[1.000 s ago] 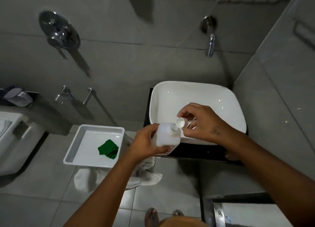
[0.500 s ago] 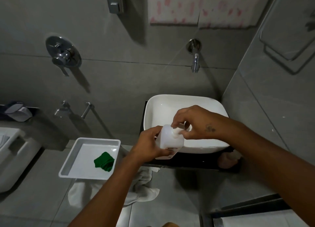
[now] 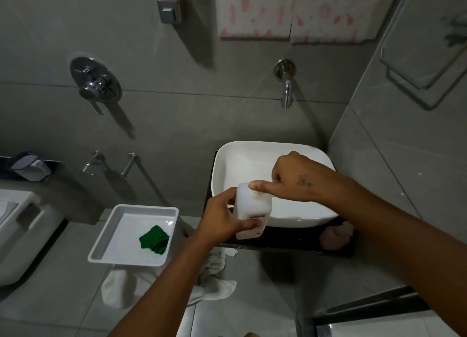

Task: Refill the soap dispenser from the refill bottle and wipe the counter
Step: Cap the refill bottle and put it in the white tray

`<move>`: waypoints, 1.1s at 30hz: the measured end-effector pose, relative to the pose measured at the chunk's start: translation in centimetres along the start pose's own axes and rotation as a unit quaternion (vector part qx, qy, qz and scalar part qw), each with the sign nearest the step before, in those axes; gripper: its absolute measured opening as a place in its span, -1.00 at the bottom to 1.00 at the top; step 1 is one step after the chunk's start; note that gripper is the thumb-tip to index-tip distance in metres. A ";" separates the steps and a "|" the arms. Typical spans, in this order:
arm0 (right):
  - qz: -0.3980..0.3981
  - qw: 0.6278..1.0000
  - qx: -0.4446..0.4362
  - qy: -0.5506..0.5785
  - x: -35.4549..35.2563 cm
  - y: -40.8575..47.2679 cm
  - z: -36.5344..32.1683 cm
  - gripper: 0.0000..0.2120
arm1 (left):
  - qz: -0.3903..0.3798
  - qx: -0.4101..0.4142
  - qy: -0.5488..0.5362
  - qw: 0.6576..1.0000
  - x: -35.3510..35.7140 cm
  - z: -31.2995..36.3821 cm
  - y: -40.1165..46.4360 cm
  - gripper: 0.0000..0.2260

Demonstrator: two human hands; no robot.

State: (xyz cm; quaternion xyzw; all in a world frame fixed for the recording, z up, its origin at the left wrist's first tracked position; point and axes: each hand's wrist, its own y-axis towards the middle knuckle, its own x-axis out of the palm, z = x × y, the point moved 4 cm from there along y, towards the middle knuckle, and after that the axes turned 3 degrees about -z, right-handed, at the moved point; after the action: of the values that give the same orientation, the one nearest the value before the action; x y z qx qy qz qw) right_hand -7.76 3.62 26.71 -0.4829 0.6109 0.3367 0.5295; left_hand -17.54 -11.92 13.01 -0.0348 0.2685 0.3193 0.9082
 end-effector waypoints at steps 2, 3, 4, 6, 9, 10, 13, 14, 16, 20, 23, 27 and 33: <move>0.011 1.000 0.000 0.015 -0.4 0.1 1.0 -0.28 | 0.000 -0.003 -0.002 1.000 -0.1 0.1 0.1 -0.39; 0.013 0.999 -0.019 0.035 -0.5 0.0 1.2 -0.38 | -0.002 -0.002 0.000 1.000 -0.1 0.2 0.1 -0.39; 0.003 0.997 -0.045 0.062 -0.6 -0.1 1.1 -0.47 | -0.003 -0.002 0.001 1.000 -0.1 0.2 0.2 -0.38; -0.028 0.989 -0.102 0.103 -0.3 -0.2 0.8 -0.51 | -0.001 -0.007 -0.004 1.000 0.1 0.3 0.3 -0.36; -0.025 0.991 -0.110 0.068 0.2 0.1 0.3 -0.64 | -0.003 -0.004 -0.007 1.000 0.4 0.1 0.6 -0.33; -0.008 0.994 -0.096 0.046 0.2 0.2 0.4 -0.59 | -0.003 -0.004 -0.009 1.000 0.5 0.0 0.6 -0.32; 0.018 0.996 -0.083 0.036 -0.3 0.2 1.0 -0.39 | -0.001 -0.006 -0.011 1.000 0.7 -0.1 0.5 -0.29; 0.009 0.994 -0.092 0.051 -0.2 0.2 1.2 -0.37 | 0.000 -0.006 -0.012 1.000 0.7 -0.1 0.4 -0.29; 0.002 0.993 -0.109 0.037 -0.1 0.1 1.2 -0.45 | -0.005 -0.002 -0.013 1.000 0.7 0.2 0.5 -0.31; 0.060 0.994 -0.093 -0.001 -0.3 0.0 1.2 -0.37 | -0.006 -0.005 -0.019 1.000 0.9 0.4 0.5 -0.30; 0.035 0.992 -0.122 0.016 -0.3 -0.1 1.4 -0.46 | -0.002 -0.003 -0.023 1.000 0.9 0.6 0.6 -0.30; 0.085 0.990 -0.103 -0.041 -0.5 0.0 1.5 -0.34 | -0.010 0.003 -0.022 1.000 1.2 0.8 0.7 -0.30; 0.034 0.989 -0.145 -0.012 0.0 -0.3 1.9 -0.52 | -0.007 -0.006 -0.024 1.000 1.4 0.6 1.0 -0.28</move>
State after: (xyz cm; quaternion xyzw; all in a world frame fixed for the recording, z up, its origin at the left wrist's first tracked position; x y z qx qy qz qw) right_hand -6.87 5.32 26.38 -0.5294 0.5650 0.4456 0.4494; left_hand -16.92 -10.20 12.91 -0.0344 0.2449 0.3156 0.9161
